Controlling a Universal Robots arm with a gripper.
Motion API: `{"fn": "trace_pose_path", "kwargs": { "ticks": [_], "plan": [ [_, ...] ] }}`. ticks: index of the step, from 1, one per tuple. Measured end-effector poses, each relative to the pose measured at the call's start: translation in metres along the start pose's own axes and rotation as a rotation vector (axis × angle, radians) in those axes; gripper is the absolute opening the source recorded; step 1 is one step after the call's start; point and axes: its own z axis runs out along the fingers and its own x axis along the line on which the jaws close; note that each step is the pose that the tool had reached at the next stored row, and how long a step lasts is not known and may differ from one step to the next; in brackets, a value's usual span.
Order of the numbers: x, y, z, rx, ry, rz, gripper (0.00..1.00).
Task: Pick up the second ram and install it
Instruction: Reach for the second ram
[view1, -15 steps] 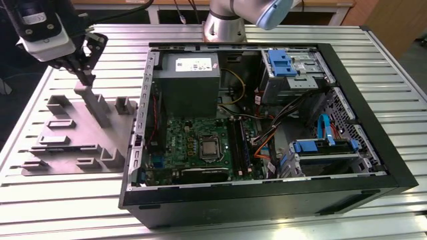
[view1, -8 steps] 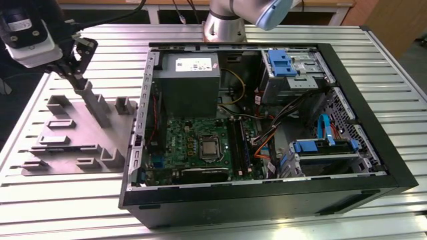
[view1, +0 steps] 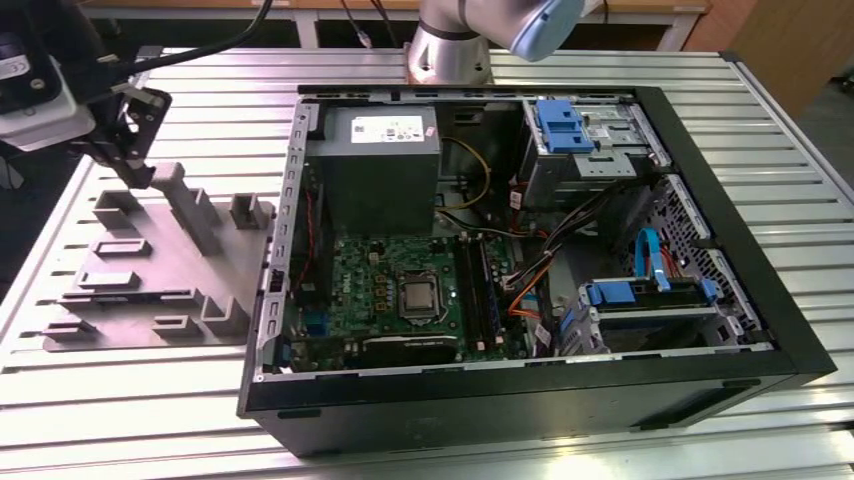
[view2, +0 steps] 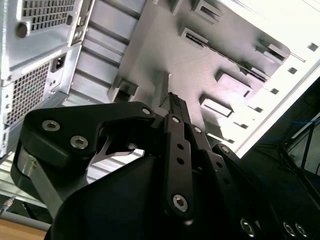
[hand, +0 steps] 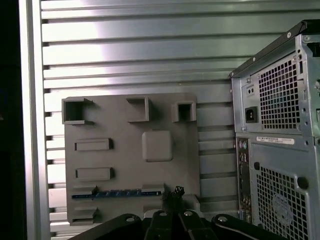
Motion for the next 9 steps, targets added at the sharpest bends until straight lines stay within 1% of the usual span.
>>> {"fn": "trace_pose_path", "kwargs": {
  "ticks": [5, 9],
  "plan": [
    [0.0110, -0.0029, 0.0042, 0.0000, 0.0000, 0.000, 0.10],
    [0.0182, -0.0049, 0.0081, 0.0001, 0.0001, 0.000, 0.10]
  ]
}}
